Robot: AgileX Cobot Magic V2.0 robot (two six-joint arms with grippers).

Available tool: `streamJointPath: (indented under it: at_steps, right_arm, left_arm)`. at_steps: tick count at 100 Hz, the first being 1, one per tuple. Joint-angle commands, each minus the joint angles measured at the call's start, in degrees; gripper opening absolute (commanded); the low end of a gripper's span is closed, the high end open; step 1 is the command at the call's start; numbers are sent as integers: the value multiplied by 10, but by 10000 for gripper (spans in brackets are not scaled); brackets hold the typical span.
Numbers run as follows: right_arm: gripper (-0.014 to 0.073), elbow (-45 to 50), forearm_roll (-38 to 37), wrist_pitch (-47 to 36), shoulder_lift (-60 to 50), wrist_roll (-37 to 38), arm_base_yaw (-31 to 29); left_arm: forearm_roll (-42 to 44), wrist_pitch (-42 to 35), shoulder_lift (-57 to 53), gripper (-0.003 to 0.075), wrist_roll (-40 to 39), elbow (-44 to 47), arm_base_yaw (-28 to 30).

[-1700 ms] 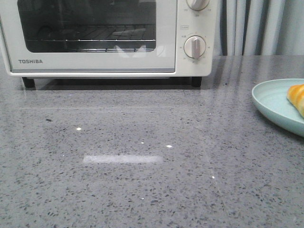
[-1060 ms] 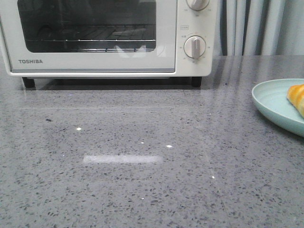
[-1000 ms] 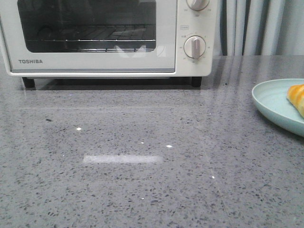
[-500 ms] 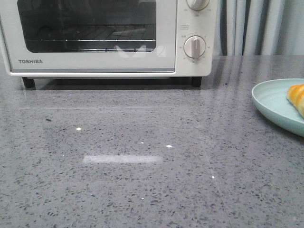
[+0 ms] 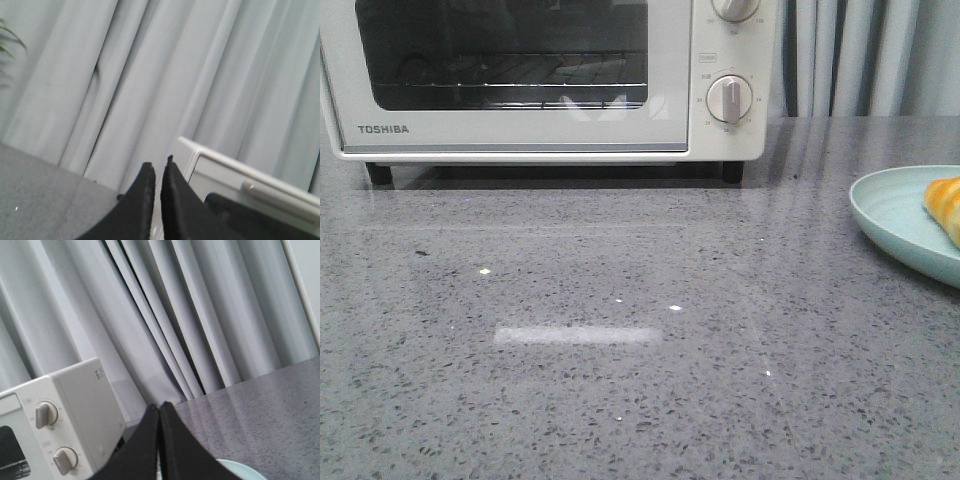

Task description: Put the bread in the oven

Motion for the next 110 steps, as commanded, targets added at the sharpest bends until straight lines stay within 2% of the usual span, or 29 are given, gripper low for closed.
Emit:
streamJointPath:
  at_steps: [1, 12, 25, 33, 40, 46, 61, 74, 81, 88, 93, 100, 110]
  right_arm:
    - [-55, 5, 2, -57, -11, 22, -3]
    - [-55, 5, 2, -71, -11, 34, -3]
    - [-55, 3, 2, -74, -11, 44, -3]
    - [-55, -15, -6, -50, -11, 44, -1]
    - [-55, -52, -47, 0, -11, 44, -1]
    - [-55, -94, -85, 74, -11, 44, -1]
    - [-55, -216, -106, 223, 1, 40, -1]
    - [-46, -308, -92, 338, 39, -51, -1]
    - [14, -356, -44, 403, 67, -129, -1]
    - [141, -396, 19, 458, 94, -208, -1]
    - [264, -418, 60, 488, 111, -239, -1]
    - [376, -442, 86, 514, 130, -251, -1]
    - [405, -468, 89, 539, 148, -265, 0]
  left_arm:
    - [-1, -39, -18, -20, -7, -51, -3]
    - [0, 1, -18, -20, -7, -97, -3]
    - [1, 83, -16, -20, -6, -144, -3]
    - [3, 125, -10, -20, -1, -169, -3]
    - [10, 166, -6, -20, -1, -194, -3]
    - [22, 205, -1, -20, 5, -216, -3]
    - [21, 303, 20, -19, 91, -275, -3]
    - [-6, 396, 58, -19, 163, -334, -3]
    - [-33, 438, 80, -13, 211, -363, -3]
    - [-62, 466, 98, 28, 254, -387, -3]
    - [-79, 481, 108, 83, 272, -403, -3]
    - [-86, 501, 119, 186, 282, -424, -3]
    - [-86, 535, 132, 338, 283, -446, -3]
